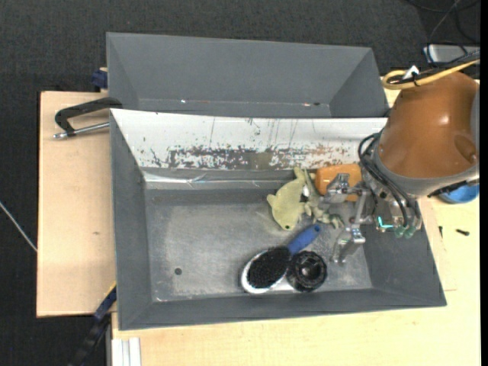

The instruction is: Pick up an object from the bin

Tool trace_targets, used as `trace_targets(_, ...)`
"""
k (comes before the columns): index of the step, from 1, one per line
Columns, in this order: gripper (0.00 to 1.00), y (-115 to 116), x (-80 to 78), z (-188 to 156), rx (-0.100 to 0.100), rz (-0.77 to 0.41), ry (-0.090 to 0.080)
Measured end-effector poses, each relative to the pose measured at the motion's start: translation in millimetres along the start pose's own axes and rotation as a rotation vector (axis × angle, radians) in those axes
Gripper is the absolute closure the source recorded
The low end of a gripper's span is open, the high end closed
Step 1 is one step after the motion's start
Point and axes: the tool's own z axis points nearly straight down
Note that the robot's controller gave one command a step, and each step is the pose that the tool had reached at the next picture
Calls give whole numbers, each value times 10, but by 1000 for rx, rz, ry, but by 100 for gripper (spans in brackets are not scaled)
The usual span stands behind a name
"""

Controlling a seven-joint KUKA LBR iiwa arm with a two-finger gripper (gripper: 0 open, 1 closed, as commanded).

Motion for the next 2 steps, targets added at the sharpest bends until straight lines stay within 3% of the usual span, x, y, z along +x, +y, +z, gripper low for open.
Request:
trace_targets(1,0,75,-171,1233,2,-240,-16)
trace_targets(2,100,74,-149,1264,1,-240,-9)
